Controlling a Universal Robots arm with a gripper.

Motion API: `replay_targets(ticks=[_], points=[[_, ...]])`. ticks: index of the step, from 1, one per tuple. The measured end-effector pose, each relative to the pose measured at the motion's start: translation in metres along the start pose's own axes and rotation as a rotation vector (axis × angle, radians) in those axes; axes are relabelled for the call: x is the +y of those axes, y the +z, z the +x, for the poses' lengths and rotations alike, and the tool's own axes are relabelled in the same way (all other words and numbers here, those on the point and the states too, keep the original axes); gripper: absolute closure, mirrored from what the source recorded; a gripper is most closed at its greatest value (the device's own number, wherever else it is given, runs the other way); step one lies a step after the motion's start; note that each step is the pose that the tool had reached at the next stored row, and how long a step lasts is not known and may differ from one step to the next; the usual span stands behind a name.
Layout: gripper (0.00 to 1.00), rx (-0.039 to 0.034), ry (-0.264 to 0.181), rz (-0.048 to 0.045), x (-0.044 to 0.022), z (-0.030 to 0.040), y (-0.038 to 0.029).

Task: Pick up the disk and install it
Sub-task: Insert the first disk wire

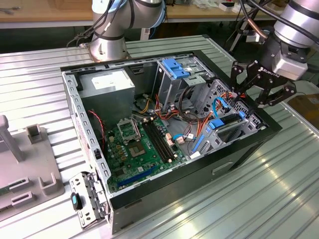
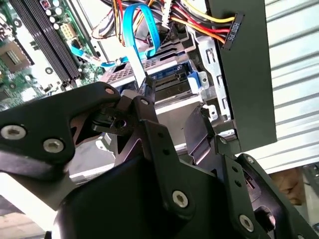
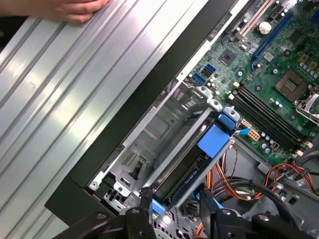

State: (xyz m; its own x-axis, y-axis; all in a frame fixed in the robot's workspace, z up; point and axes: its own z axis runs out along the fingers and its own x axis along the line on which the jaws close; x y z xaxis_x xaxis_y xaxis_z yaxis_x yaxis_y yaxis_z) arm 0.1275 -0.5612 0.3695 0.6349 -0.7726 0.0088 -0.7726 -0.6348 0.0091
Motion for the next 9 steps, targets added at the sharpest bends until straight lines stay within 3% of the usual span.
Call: replay_targets(ticks=[4, 9], points=[[0.50, 0.0001, -0.010, 0.0001, -0.0014, 0.0013, 0.0000], [0.50, 0.0007, -0.073, 0.0007, -0.0066, 0.0054, 0.0002]])
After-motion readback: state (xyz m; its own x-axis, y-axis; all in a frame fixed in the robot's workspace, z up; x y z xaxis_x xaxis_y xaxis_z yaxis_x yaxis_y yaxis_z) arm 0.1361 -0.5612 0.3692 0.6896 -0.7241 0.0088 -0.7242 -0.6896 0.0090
